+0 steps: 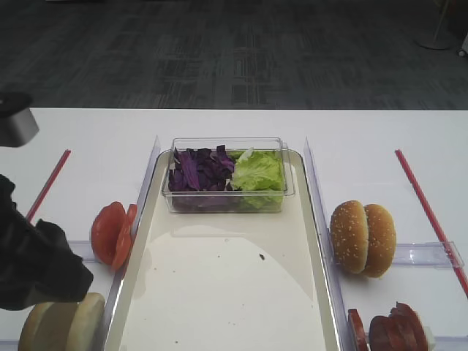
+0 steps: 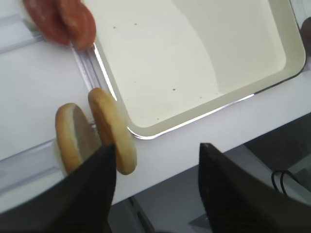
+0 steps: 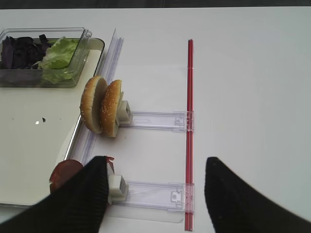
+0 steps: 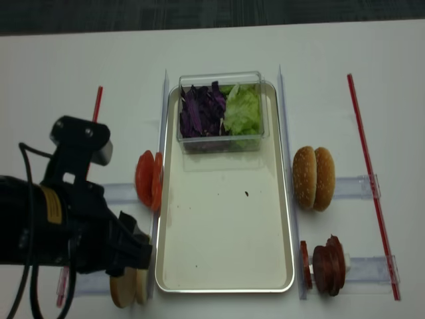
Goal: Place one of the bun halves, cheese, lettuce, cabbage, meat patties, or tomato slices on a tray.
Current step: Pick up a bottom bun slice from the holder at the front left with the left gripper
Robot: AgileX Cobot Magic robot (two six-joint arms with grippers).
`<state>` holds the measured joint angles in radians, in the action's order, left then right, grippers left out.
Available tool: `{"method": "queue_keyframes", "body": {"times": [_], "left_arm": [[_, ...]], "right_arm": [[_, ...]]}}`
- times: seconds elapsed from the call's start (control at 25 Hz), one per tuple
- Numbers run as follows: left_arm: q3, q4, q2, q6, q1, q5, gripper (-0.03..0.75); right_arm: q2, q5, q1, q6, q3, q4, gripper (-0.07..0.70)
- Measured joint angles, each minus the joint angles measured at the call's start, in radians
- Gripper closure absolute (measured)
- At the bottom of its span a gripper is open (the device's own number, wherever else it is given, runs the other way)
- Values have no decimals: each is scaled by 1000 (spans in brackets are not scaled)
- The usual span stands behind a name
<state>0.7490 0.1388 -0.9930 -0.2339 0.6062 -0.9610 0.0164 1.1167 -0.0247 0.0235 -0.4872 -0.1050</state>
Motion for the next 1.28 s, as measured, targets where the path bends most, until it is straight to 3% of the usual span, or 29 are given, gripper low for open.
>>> {"method": "queue_keyframes", "body": {"times": [0.28,0.68,1.28], "left_arm": [[0,-173,-141,-248,148,19,352],[0,-322,-276,-575,210,36,353],[4,-359,-402,-629,210,76,353]], "right_arm": [[0,0,0,0,0,0,168],[0,-2,0,0,0,0,168],[0,-2,0,0,0,0,168]]}}
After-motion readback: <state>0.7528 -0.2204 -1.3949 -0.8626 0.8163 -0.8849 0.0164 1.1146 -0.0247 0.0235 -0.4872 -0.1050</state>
